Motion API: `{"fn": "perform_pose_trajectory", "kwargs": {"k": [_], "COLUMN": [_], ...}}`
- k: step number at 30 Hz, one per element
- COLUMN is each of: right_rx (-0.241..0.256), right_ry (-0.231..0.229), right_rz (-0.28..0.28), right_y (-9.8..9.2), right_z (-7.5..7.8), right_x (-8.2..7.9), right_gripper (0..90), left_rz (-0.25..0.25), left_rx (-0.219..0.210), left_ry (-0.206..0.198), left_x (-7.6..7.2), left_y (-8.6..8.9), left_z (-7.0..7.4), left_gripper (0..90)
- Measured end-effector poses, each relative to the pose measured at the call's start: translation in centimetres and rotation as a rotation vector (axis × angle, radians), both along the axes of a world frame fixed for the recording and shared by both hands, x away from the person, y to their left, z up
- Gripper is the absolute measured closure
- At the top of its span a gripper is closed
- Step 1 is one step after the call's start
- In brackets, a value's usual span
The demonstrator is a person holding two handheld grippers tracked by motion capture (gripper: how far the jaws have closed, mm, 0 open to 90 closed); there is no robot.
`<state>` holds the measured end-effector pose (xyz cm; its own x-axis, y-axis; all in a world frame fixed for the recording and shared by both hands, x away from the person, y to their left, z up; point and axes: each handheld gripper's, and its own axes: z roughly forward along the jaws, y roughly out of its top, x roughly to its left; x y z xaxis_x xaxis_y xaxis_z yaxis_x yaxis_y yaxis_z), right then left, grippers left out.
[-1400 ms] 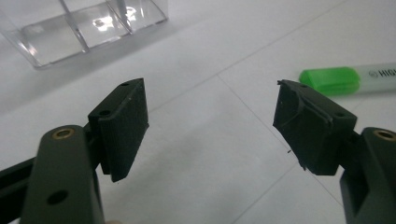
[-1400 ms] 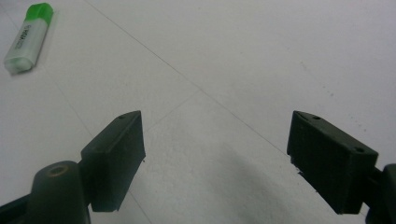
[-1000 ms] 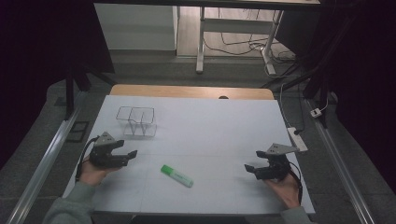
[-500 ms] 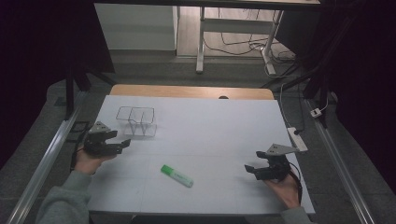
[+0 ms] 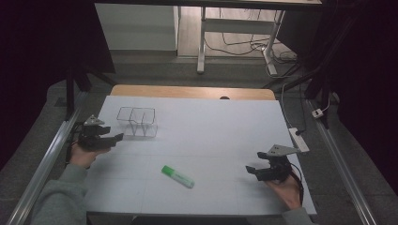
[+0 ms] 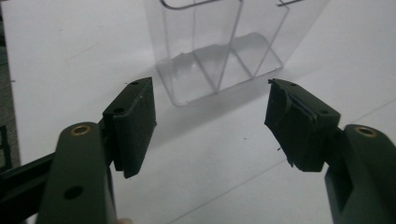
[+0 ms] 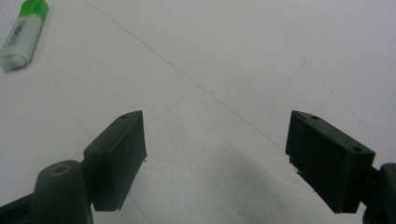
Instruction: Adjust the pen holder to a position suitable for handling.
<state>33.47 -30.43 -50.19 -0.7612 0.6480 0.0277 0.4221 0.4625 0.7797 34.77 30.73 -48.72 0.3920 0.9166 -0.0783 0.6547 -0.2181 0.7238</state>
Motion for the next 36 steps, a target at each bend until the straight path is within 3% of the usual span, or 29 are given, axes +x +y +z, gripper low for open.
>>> {"fn": "perform_pose_trajectory", "kwargs": {"k": [10,16,19,30,36], "right_rx": [-0.002,-0.007,-0.01,-0.021,-0.032], "right_ry": [0.003,0.007,0.01,0.018,0.015], "right_rz": [0.01,0.009,0.008,0.016,0.013], "right_y": [0.1,0.1,0.1,0.2,0.3], "right_z": [-0.1,-0.1,-0.2,-0.4,-0.4], "right_x": [0.0,0.1,0.1,0.1,0.2], "right_gripper": [19.6,19.6,19.5,19.3,19.6], "left_rz": [0.056,0.066,0.054,0.022,0.021], "left_rx": [0.007,0.018,0.02,0.041,0.037], "left_ry": [0.024,0.027,0.032,0.055,0.066], "left_x": [1.6,2.3,2.9,4.7,5.5], "left_y": [2.1,2.6,2.6,1.5,1.1], "left_z": [0.2,0.1,-0.1,-0.9,-1.3], "left_gripper": [39.8,53.7,64.0,88.3,88.8]}}
